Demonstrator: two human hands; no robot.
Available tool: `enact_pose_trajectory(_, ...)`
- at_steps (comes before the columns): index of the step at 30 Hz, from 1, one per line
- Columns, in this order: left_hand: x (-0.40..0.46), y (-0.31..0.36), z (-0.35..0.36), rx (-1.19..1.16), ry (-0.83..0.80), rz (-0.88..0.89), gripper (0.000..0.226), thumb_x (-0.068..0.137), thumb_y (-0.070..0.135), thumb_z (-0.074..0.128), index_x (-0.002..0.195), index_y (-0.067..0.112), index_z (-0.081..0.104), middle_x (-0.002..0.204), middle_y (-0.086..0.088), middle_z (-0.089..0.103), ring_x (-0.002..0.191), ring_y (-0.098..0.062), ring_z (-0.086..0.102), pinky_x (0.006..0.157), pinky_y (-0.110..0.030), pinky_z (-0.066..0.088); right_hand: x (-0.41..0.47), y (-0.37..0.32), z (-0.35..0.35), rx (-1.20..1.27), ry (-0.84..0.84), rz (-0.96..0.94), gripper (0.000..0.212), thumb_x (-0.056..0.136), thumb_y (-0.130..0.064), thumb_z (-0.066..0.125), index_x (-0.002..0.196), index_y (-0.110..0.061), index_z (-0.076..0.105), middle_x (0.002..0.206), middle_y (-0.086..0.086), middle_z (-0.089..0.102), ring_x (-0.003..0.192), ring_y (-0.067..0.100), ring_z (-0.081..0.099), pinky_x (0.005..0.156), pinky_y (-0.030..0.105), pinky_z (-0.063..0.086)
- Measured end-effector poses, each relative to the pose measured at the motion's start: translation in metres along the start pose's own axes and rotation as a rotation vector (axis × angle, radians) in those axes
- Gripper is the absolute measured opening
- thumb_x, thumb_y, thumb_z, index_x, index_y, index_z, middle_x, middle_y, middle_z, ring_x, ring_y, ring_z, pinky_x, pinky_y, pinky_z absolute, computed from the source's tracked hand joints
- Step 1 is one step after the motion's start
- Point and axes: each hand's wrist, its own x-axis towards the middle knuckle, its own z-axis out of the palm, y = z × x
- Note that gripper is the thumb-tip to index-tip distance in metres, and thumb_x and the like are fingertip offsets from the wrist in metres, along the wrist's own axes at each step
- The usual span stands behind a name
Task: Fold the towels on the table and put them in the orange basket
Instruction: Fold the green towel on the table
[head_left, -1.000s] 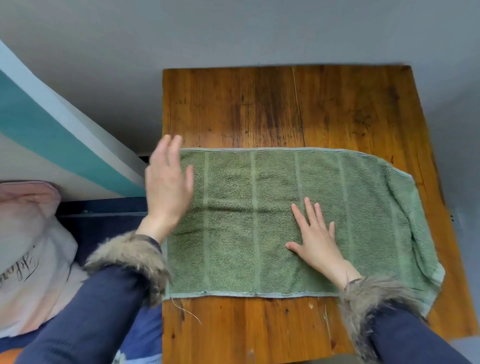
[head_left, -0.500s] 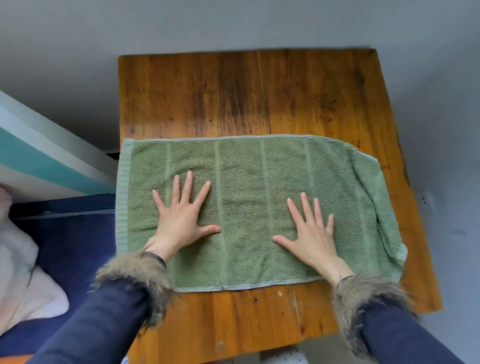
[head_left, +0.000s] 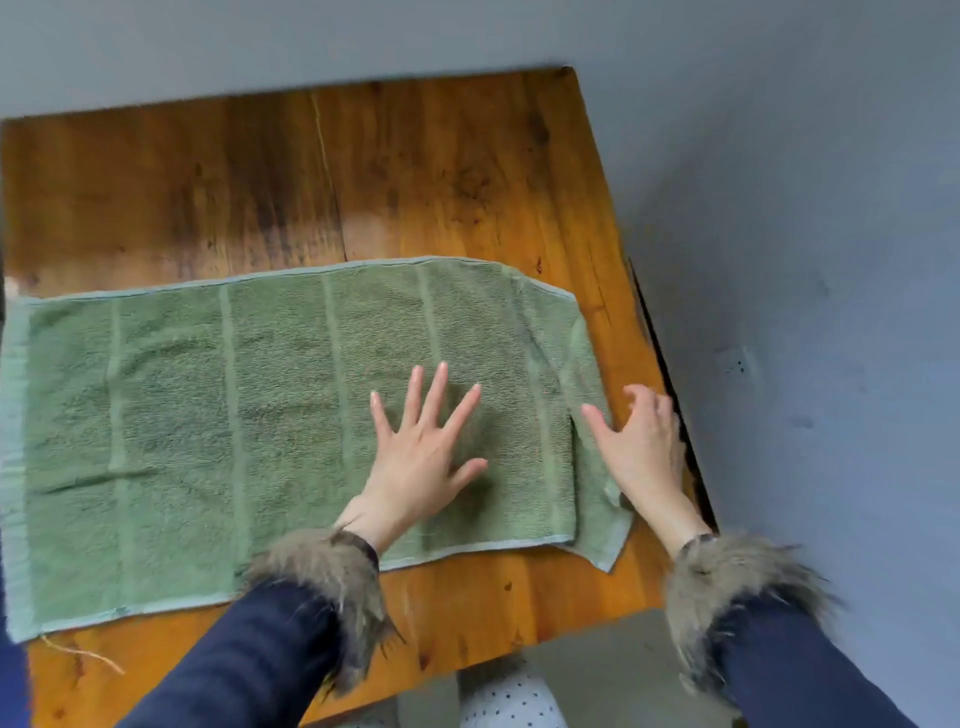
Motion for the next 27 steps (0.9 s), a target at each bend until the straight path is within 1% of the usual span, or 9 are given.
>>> enact_pose_trajectory(5, 0.026, 0.038, 0.014, 0.025, -0.064, -0.081, 0.095, 0.079, 0.071, 0.046, 0.146, 0.036, -0.012, 0.153, -0.003, -0.027, 0.139, -0.028, -0.028, 0.103, -0.070, -0.007, 0.023, 0.022, -0.005, -0.060, -0.298, -0.111, 0.033, 0.089, -0.042, 0.055, 0.105, -0.012, 0.058, 0.104, 0.006, 0.062, 0.100, 0.027, 0.057, 0.080, 0.036, 0.048)
enact_pose_trajectory(12, 0.027, 0.045, 0.012, 0.064, -0.057, -0.134, 0.105, 0.071, 0.071, 0.056, 0.147, 0.035, -0.006, 0.156, -0.003, -0.019, 0.142, -0.028, -0.020, 0.105, -0.069, 0.001, 0.065, 0.042, -0.047, 0.196, -0.029, -0.070, 0.017, 0.094, -0.025, 0.051, 0.104, -0.010, 0.051, 0.084, 0.003, 0.056, 0.078, 0.022, 0.052, 0.066, 0.029, 0.035)
enact_pose_trajectory(18, 0.031, 0.057, 0.003, 0.098, -0.130, -0.187, 0.106, 0.074, 0.068, 0.056, 0.146, 0.034, -0.014, 0.154, -0.004, -0.025, 0.141, -0.029, -0.023, 0.108, -0.067, 0.005, 0.093, 0.048, -0.055, 0.403, -0.011, -0.011, 0.024, 0.090, -0.021, 0.057, 0.109, -0.006, 0.056, 0.109, 0.005, 0.060, 0.097, 0.015, 0.050, 0.084, 0.024, 0.037)
enact_pose_trajectory(20, 0.033, 0.062, 0.000, 0.080, -0.144, -0.204, 0.106, 0.076, 0.063, 0.060, 0.147, 0.033, -0.013, 0.154, -0.005, -0.025, 0.141, -0.032, -0.022, 0.108, -0.067, 0.005, 0.098, 0.046, -0.052, 0.623, -0.127, 0.172, 0.032, 0.091, -0.032, 0.056, 0.101, -0.002, 0.060, 0.107, 0.013, 0.063, 0.096, 0.022, 0.058, 0.089, 0.032, 0.044)
enact_pose_trajectory(21, 0.034, 0.064, -0.001, 0.066, -0.152, -0.210, 0.105, 0.077, 0.059, 0.061, 0.147, 0.032, -0.012, 0.154, -0.006, -0.026, 0.141, -0.033, -0.022, 0.108, -0.066, 0.004, 0.101, 0.045, -0.052, 0.753, -0.148, 0.276, 0.036, 0.092, -0.036, 0.054, 0.086, -0.001, 0.061, 0.122, 0.021, 0.051, 0.112, 0.035, 0.051, 0.090, 0.039, 0.047)
enact_pose_trajectory(22, 0.034, 0.065, -0.002, 0.049, -0.159, -0.215, 0.104, 0.078, 0.056, 0.063, 0.147, 0.031, -0.011, 0.153, -0.006, -0.026, 0.140, -0.033, -0.023, 0.108, -0.066, 0.004, 0.103, 0.044, -0.053, 0.841, -0.149, 0.355, 0.040, 0.093, -0.036, 0.053, 0.072, -0.002, 0.059, 0.088, -0.009, 0.038, 0.076, 0.007, 0.041, 0.086, 0.041, 0.048)
enact_pose_trajectory(23, 0.035, 0.066, -0.003, 0.032, -0.165, -0.219, 0.103, 0.079, 0.052, 0.064, 0.147, 0.031, -0.010, 0.153, -0.007, -0.027, 0.140, -0.034, -0.023, 0.108, -0.066, 0.003, 0.107, 0.045, -0.054, 0.870, -0.139, 0.397, 0.037, 0.093, -0.032, 0.053, 0.072, -0.003, 0.061, 0.081, 0.017, 0.064, 0.077, 0.023, 0.062, 0.084, 0.039, 0.048)
enact_pose_trajectory(24, 0.035, 0.067, -0.003, 0.020, -0.169, -0.221, 0.102, 0.080, 0.051, 0.064, 0.148, 0.030, -0.009, 0.153, -0.007, -0.027, 0.140, -0.033, -0.024, 0.108, -0.066, 0.002, 0.110, 0.045, -0.055, 0.877, -0.127, 0.410, 0.028, 0.093, -0.025, 0.055, 0.088, 0.000, 0.067, 0.109, 0.016, 0.064, 0.091, 0.022, 0.064, 0.089, 0.037, 0.047)
enact_pose_trajectory(27, 0.035, 0.067, -0.003, 0.007, -0.142, -0.225, 0.092, 0.084, 0.049, 0.059, 0.148, 0.030, -0.005, 0.155, -0.007, -0.023, 0.141, -0.033, -0.021, 0.108, -0.064, 0.003, 0.111, 0.038, -0.058, 0.868, -0.088, 0.364, 0.028, 0.088, -0.009, 0.060, 0.115, -0.005, 0.064, 0.117, 0.005, 0.064, 0.110, 0.017, 0.057, 0.097, 0.026, 0.040)
